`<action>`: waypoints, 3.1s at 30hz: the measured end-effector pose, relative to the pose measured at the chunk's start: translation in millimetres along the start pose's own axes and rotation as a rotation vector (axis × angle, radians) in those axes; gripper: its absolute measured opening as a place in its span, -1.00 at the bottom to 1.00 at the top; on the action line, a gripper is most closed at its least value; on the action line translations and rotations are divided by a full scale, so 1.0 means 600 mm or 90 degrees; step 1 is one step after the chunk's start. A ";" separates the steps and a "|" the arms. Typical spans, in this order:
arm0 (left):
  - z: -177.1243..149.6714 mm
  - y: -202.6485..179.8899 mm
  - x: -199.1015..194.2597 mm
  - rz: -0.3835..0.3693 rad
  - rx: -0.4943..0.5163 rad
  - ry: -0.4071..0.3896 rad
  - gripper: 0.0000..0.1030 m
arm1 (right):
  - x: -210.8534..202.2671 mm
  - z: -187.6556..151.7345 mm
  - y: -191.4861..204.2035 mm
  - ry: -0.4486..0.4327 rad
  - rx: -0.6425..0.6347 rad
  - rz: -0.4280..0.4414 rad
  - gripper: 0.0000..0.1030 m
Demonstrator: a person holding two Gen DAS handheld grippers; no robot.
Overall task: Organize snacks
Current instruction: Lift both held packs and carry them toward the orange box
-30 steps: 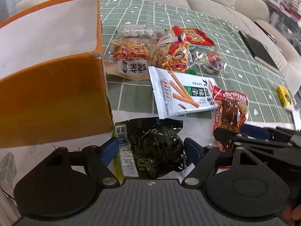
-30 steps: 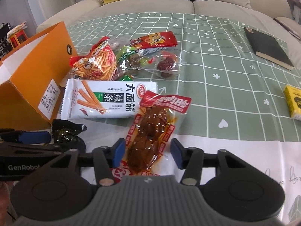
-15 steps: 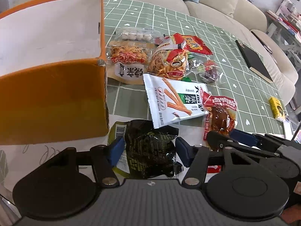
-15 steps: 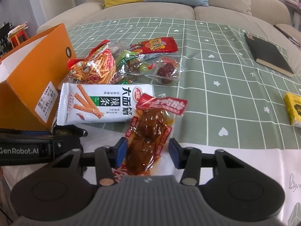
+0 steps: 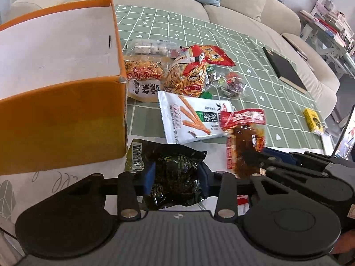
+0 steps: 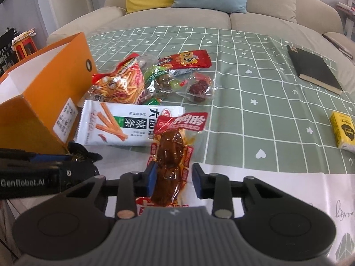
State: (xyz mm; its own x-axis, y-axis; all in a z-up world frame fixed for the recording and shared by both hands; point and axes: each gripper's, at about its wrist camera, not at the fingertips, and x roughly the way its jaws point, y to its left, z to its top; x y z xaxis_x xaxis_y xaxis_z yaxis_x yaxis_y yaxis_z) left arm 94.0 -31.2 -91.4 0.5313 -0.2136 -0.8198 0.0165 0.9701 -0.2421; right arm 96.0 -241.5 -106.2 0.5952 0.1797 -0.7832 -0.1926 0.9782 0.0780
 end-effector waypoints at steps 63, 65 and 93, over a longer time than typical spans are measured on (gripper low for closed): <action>-0.013 0.026 -0.062 -0.075 -0.021 -0.031 -0.28 | -0.047 -0.010 0.012 -0.028 0.099 0.052 -1.00; -0.011 0.024 -0.068 -0.079 -0.022 -0.035 -0.29 | -0.054 -0.008 0.012 -0.035 0.102 0.056 -1.00; 0.093 0.110 -0.255 -0.061 -0.101 -0.293 -0.32 | -0.173 0.208 0.174 -0.232 -0.127 0.154 -1.00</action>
State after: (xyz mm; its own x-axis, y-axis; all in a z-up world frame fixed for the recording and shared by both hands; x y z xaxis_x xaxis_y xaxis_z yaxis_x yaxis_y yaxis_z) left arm 61.0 71.9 46.6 0.8536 -0.1930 -0.4839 -0.0269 0.9113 -0.4109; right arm 111.8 -145.2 60.1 0.7430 0.4590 -0.4871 -0.4837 0.8713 0.0833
